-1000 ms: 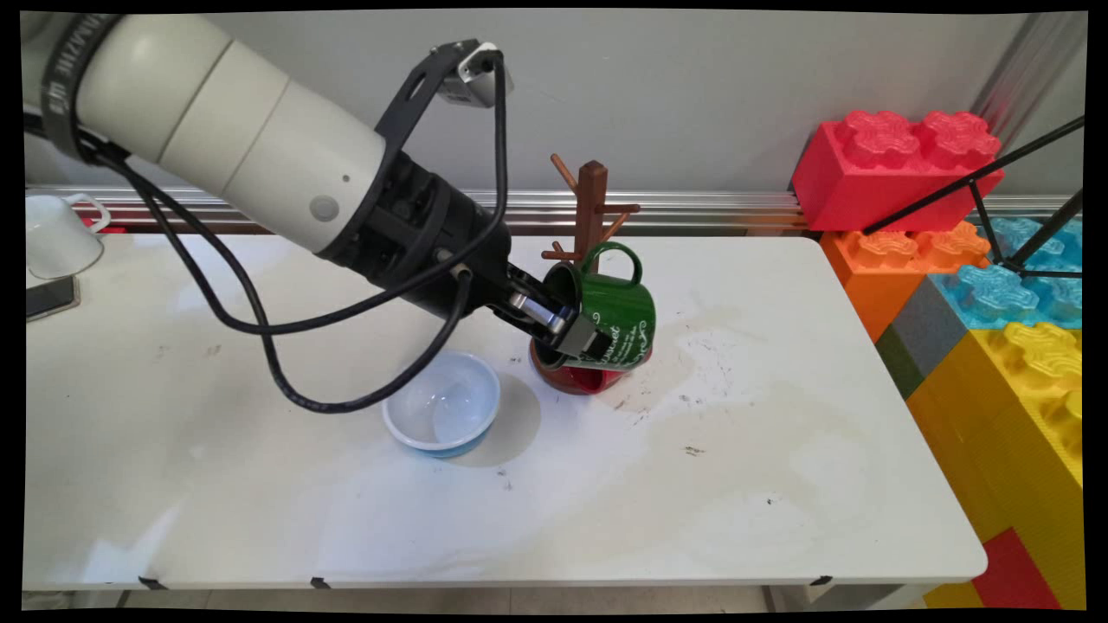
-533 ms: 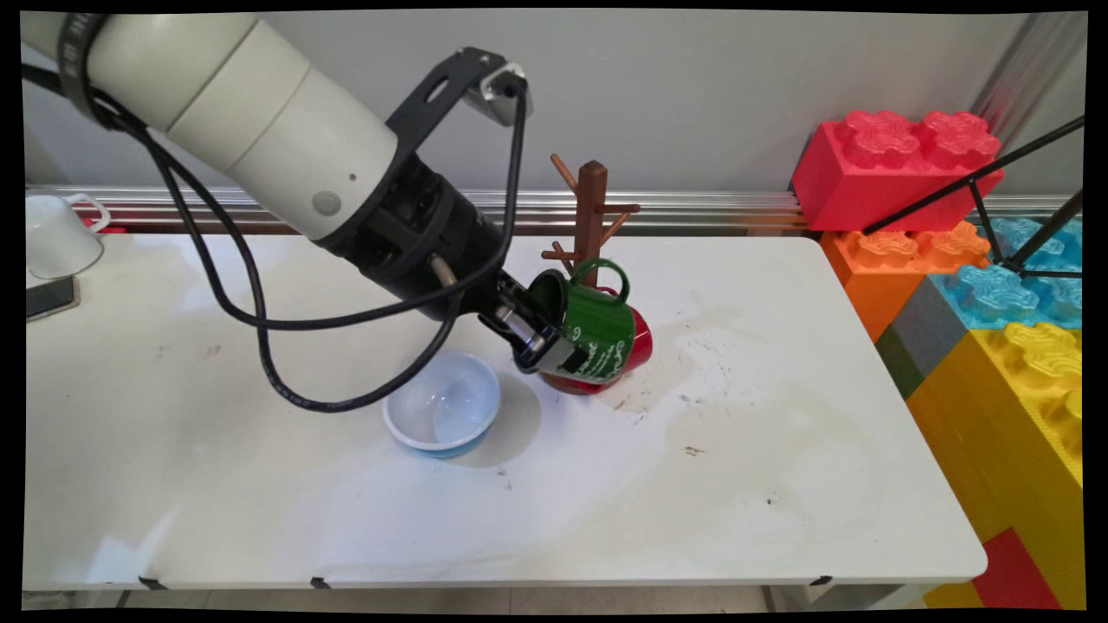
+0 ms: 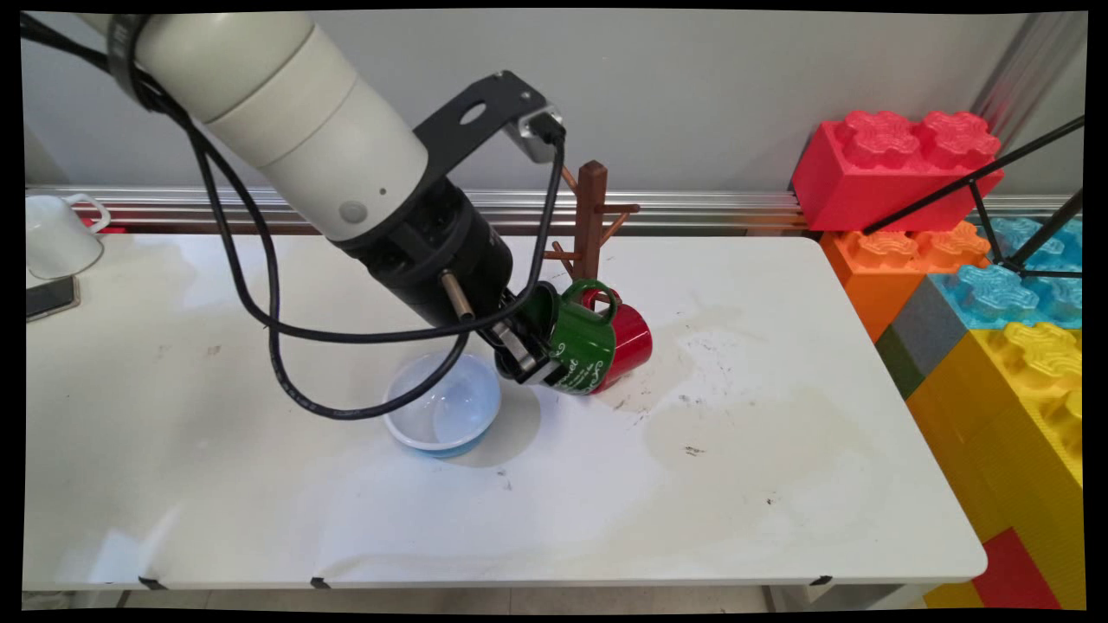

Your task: Place the picked object on the table

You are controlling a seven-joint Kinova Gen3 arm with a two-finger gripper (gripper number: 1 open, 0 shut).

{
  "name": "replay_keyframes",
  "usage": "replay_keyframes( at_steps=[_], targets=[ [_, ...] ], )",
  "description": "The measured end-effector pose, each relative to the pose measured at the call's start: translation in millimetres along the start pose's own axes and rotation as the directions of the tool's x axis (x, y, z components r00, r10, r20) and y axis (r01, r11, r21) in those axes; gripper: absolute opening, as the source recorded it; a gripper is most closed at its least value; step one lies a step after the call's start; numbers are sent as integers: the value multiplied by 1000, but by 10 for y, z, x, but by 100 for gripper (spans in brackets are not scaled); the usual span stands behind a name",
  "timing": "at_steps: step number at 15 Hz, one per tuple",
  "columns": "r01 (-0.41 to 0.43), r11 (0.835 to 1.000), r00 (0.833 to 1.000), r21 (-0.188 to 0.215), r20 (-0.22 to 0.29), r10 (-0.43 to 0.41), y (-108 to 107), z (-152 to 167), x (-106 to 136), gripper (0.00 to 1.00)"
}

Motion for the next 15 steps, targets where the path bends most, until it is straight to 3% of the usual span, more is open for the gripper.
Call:
replay_keyframes(
  at_steps=[8, 15],
  targets=[
    [-54, 994, 989, 97, 143, 40, -254, 12, -109, 0],
    [-97, 975, 964, 201, 261, 42, -729, 4, -325, 0]
  ],
)
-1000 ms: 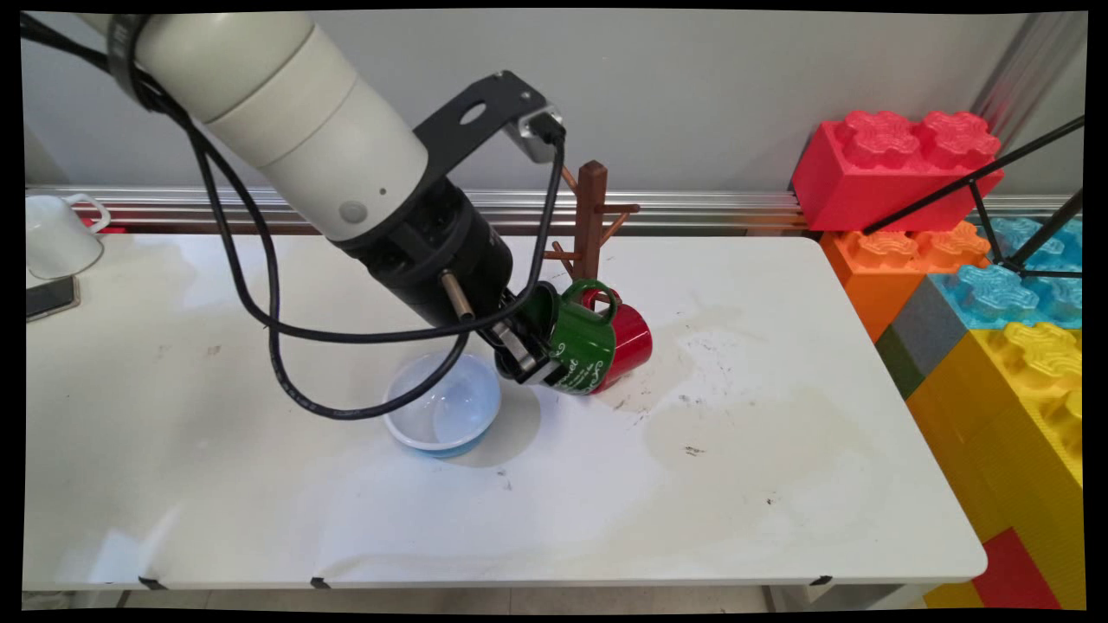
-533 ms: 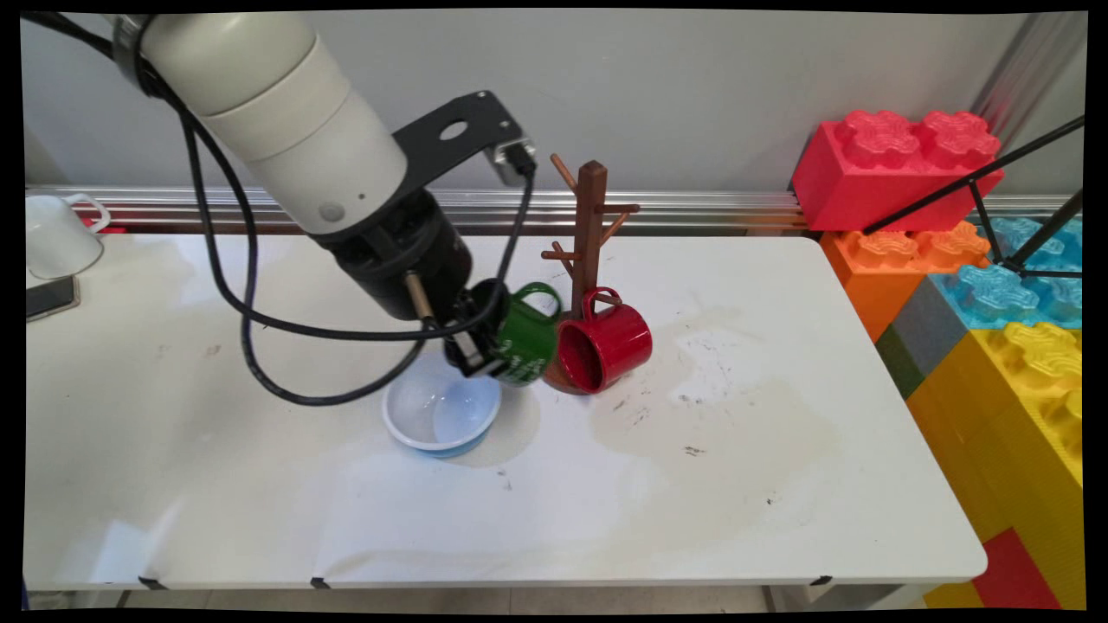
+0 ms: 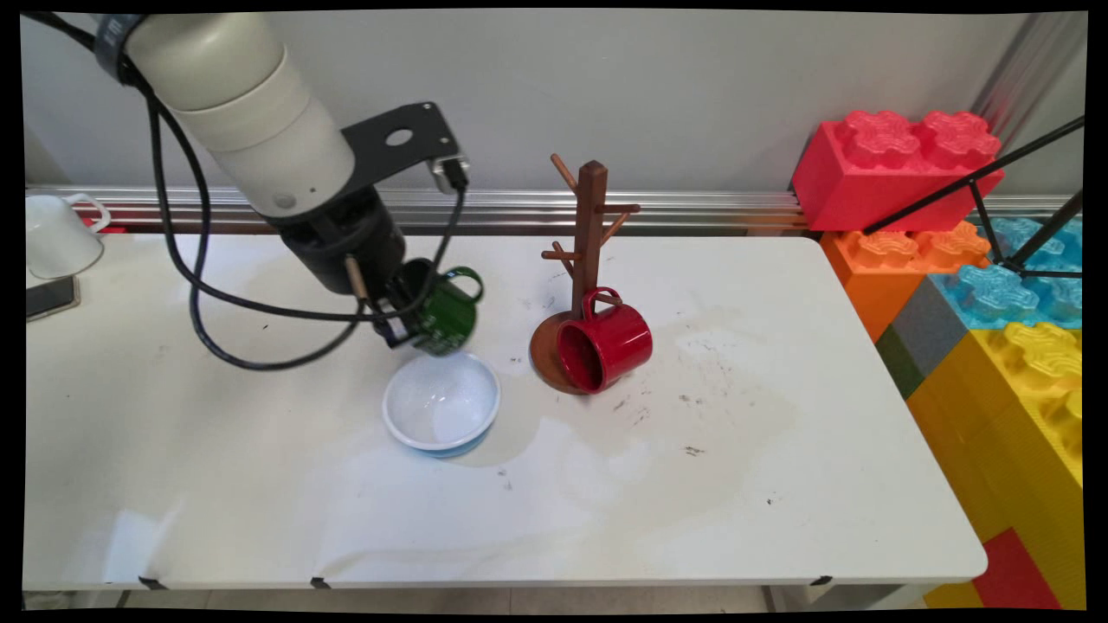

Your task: Place the picked object on the table

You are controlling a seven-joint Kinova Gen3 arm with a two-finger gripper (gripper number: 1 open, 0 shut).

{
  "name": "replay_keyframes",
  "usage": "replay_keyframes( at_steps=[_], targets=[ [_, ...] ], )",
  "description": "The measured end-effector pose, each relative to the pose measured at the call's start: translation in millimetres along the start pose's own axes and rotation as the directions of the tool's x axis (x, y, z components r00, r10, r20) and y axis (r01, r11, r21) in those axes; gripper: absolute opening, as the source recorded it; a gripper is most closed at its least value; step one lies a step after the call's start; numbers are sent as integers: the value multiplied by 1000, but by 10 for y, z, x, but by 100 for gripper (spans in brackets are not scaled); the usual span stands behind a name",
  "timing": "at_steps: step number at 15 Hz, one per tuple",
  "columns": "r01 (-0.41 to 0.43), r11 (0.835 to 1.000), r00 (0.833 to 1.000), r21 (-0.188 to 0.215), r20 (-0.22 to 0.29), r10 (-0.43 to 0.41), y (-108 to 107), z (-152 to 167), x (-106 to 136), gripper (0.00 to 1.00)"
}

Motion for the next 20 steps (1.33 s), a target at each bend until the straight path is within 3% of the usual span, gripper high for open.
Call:
replay_keyframes(
  at_steps=[9, 14, 20],
  targets=[
    [-106, 984, 986, 143, 143, 86, -684, 308, -29, 0],
    [-151, 976, 972, 159, 202, 118, -876, 521, 89, 0],
    [-176, 975, 957, 134, 254, 138, -938, 898, 311, 0]
  ],
)
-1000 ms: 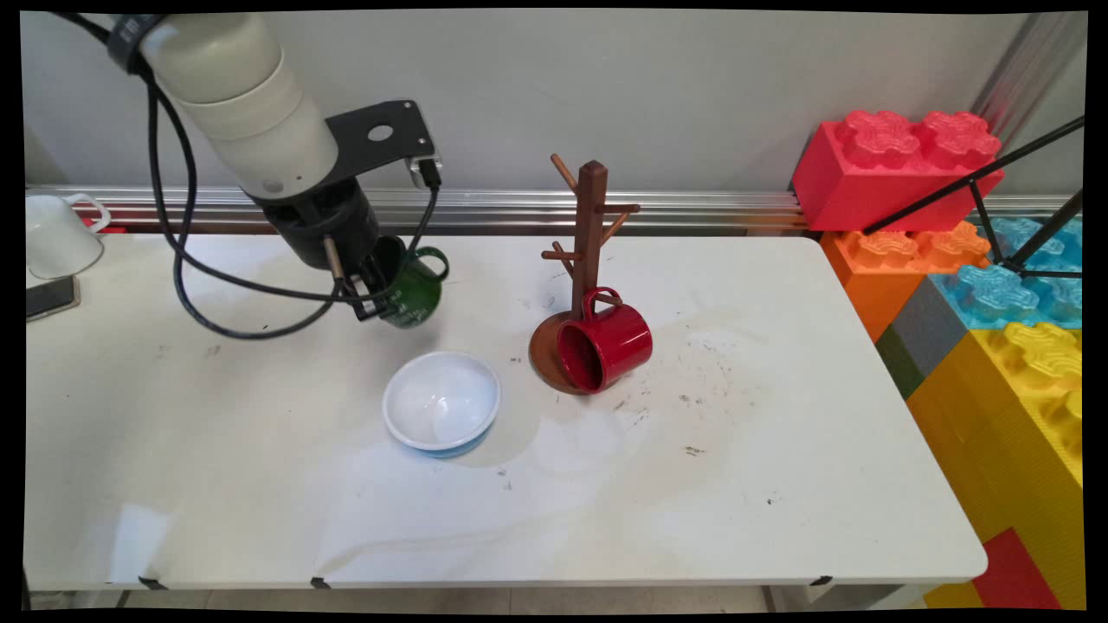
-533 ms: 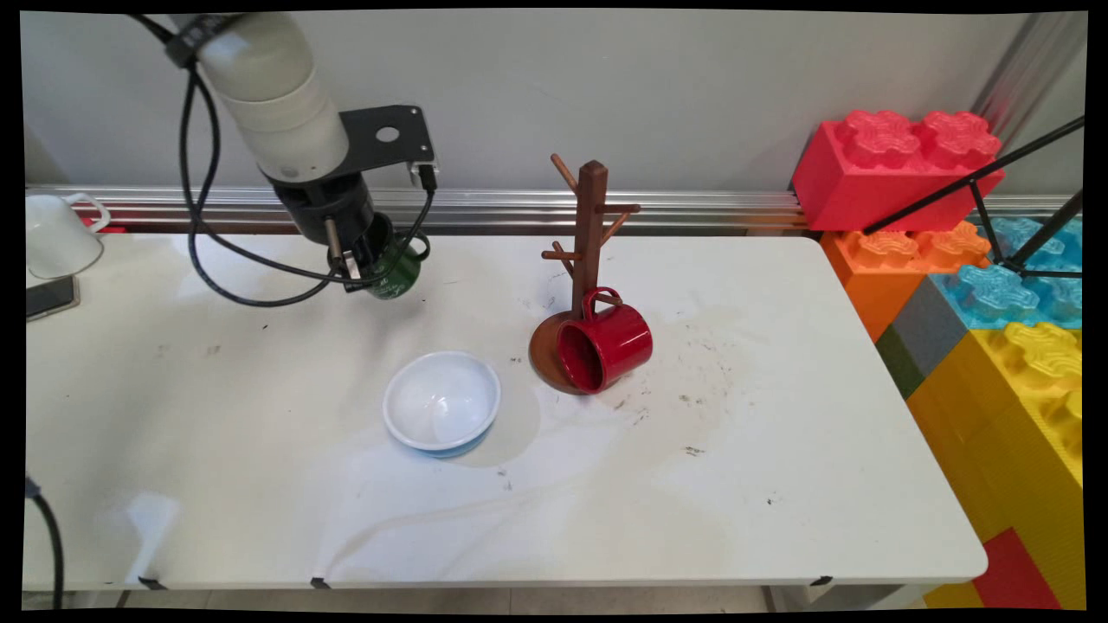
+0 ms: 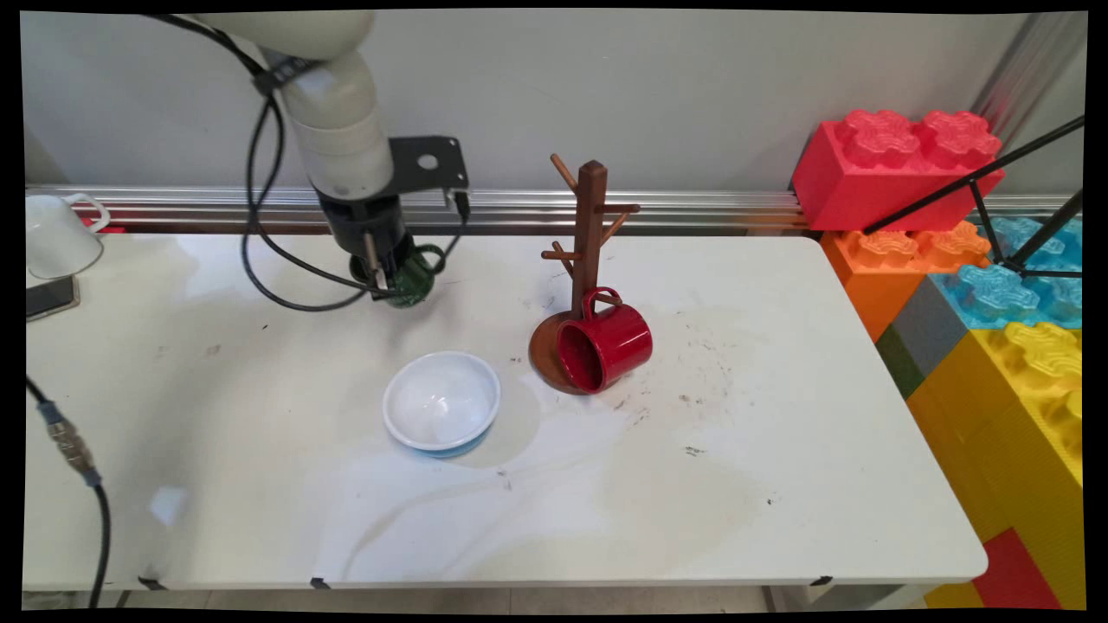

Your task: Place the picked object on the table

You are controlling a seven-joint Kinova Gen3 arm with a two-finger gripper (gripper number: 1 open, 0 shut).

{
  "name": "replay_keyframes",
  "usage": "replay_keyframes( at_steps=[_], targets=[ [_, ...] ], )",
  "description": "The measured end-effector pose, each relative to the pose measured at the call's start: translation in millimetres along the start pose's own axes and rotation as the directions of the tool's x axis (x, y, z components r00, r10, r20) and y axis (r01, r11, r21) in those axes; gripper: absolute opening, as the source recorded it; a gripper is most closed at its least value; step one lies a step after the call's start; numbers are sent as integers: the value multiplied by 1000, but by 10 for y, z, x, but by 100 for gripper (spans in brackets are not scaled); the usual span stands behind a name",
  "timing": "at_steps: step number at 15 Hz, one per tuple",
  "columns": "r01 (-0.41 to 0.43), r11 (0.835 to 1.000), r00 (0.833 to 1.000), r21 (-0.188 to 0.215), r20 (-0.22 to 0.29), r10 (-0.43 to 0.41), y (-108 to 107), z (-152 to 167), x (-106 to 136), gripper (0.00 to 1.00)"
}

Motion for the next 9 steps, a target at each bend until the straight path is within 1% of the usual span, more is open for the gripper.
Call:
replay_keyframes(
  at_steps=[4, 9],
  targets=[
    [-19, 999, 1000, -38, 19, 20, 28, 221, 195, 0],
    [-41, 998, 998, -57, 41, 44, 21, 427, 365, 0]
  ],
)
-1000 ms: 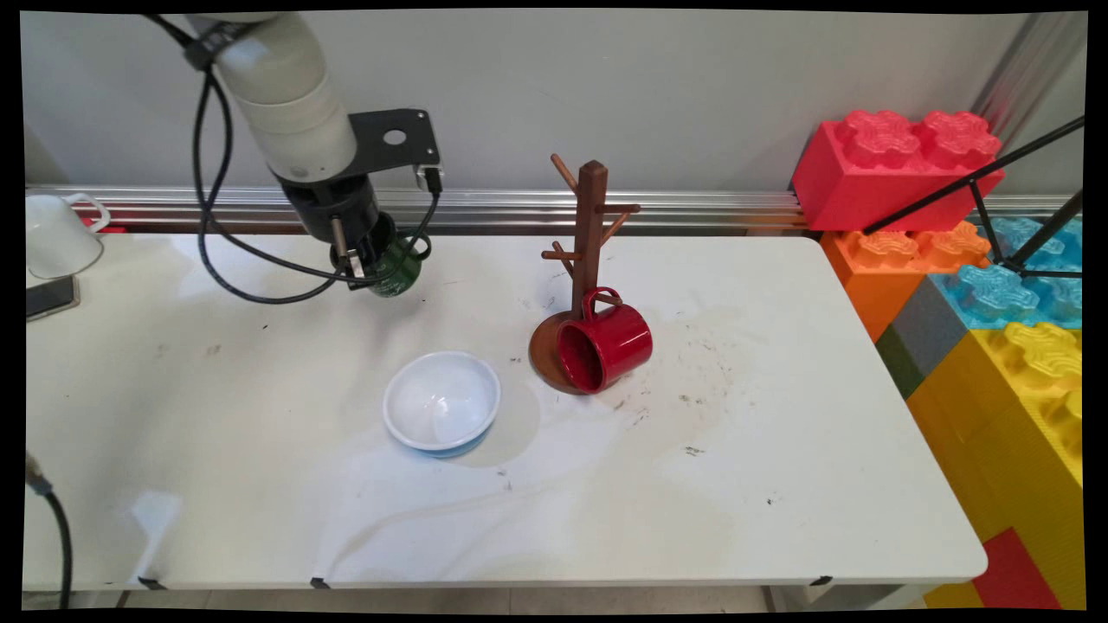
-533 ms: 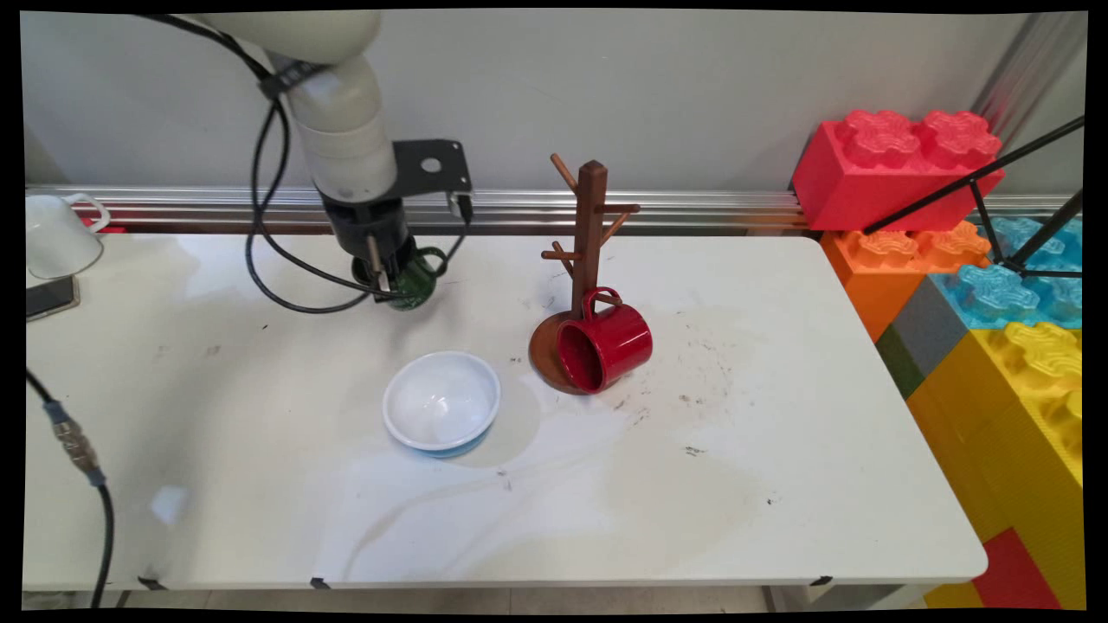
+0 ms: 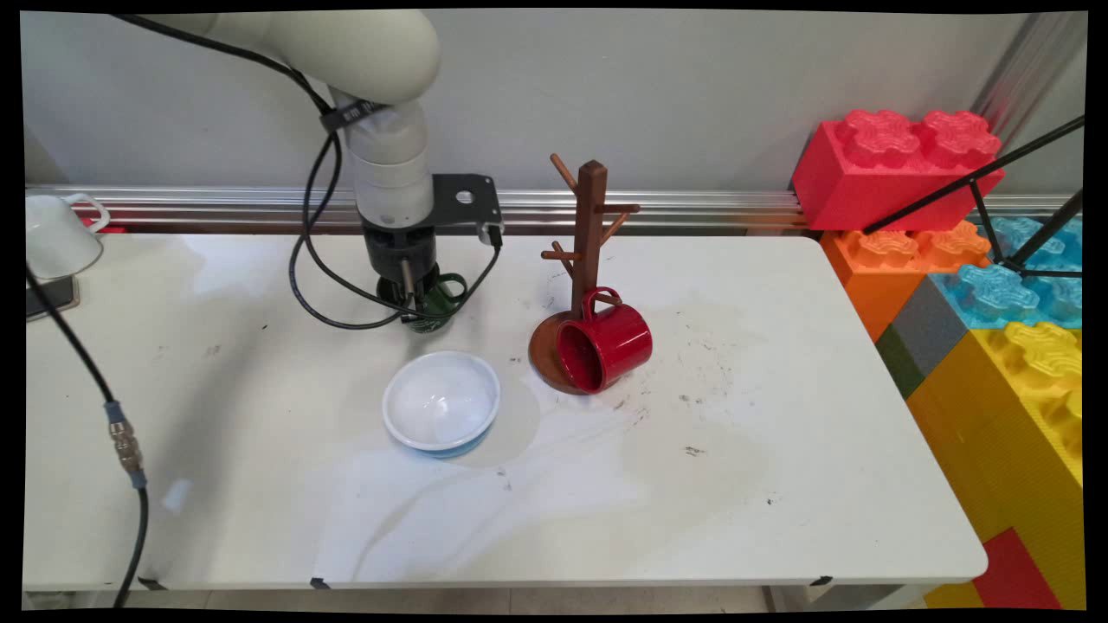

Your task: Place the picked object on the table

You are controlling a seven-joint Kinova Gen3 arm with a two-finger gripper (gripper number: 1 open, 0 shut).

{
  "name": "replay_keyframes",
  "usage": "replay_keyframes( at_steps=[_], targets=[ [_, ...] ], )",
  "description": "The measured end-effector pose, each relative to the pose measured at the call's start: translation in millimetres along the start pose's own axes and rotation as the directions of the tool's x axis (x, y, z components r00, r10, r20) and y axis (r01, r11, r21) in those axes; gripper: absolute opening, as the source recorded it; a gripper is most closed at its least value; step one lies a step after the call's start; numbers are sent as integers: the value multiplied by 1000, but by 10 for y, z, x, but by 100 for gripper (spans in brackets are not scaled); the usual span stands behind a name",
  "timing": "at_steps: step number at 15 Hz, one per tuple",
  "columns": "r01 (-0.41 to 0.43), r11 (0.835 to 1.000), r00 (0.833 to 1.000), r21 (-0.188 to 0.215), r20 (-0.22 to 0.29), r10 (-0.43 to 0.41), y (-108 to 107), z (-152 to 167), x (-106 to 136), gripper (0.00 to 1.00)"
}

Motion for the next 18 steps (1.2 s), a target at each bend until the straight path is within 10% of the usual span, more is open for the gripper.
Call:
replay_keyframes(
  at_steps=[18],
  targets=[
    [-4, 999, 998, -46, 63, 7, -37, 333, 196, 0]
  ],
)
